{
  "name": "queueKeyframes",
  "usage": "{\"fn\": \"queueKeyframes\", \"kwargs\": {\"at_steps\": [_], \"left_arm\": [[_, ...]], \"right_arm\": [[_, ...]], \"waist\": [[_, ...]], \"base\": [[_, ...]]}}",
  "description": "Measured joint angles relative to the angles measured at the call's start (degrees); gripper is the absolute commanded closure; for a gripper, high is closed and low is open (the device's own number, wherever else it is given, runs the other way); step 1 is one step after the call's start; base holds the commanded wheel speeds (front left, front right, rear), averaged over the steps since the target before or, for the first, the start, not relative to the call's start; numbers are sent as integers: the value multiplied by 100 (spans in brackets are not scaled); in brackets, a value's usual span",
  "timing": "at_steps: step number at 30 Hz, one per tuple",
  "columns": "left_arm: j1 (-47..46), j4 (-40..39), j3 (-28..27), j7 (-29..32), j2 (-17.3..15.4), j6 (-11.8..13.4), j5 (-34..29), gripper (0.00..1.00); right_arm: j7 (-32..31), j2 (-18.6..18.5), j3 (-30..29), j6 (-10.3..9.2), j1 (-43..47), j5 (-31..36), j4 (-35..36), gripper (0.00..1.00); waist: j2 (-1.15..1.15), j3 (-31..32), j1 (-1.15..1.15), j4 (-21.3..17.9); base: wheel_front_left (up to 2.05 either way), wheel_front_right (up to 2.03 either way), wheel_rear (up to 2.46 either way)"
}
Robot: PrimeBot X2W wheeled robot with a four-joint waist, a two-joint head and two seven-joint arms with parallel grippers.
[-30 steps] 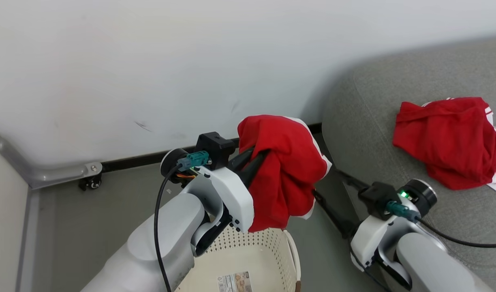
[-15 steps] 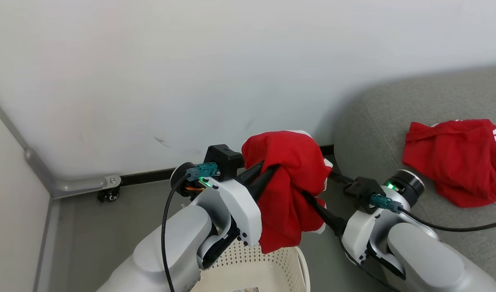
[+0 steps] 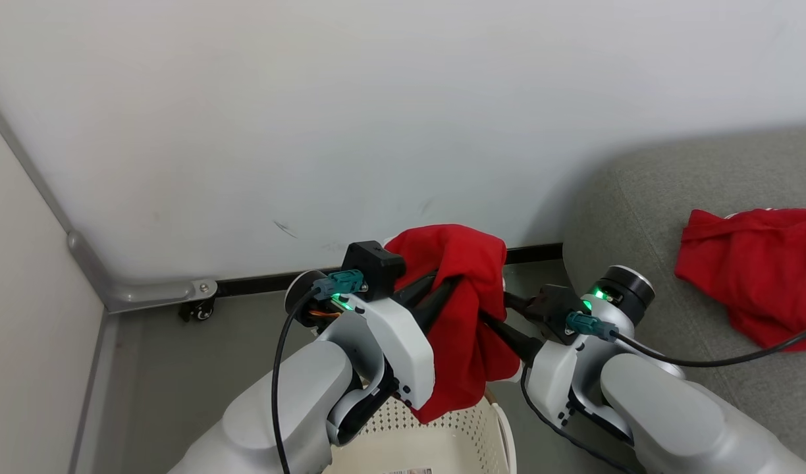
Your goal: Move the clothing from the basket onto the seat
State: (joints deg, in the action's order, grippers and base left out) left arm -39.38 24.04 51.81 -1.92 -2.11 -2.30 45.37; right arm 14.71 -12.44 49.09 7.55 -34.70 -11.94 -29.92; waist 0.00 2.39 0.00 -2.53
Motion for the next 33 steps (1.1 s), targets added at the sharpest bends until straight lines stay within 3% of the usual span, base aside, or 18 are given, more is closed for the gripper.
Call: {"fn": "queueKeyframes", "kwargs": {"at_steps": [1, 7, 14, 17, 22, 23, 24, 33], "left_arm": [[0, -9, -1, 12, 0, 26, 0, 100], [16, -13, -4, 9, 1, 137, 0, 100], [20, -54, -29, -75, 7, 216, 10, 100], [21, -80, -47, -129, 8, 225, 51, 74], [27, -120, -79, -224, 8, 266, 80, 48], [38, -135, -88, -230, 4, 266, 102, 17], [91, -177, -89, -279, 7, 265, 160, 0], [141, -267, 62, -402, 4, 258, 180, 0]], "right_arm": [[0, 13, 26, 0, 1, -23, -7, 100], [0, -53, 55, 0, 1, -175, -42, 100], [0, -303, -435, 0, -1, -381, 93, 100], [0, -377, -678, 1, 2, -465, 243, 100], [0, -564, -1038, 1, 17, -479, 423, 100], [0, -595, -1104, 1, 25, -479, 457, 100], [0, -646, -1269, 1, 64, -479, 583, 100], [0, -1031, -1849, 1, 265, -433, 978, 100]], "waist": [[0, -10, 0, 4], [0, -54, 0, -59], [0, -71, 0, -208], [0, -73, 0, -284], [0, -71, 0, -415], [0, -71, 0, -443], [0, -71, 0, -524], [0, -56, 0, -820]], "base": [[0, 0, 0], [0, 0, 0], [0, 0, 0], [0, 0, 0], [0, 0, 0], [0, 0, 0], [0, 0, 0], [0, 0, 0]]}}
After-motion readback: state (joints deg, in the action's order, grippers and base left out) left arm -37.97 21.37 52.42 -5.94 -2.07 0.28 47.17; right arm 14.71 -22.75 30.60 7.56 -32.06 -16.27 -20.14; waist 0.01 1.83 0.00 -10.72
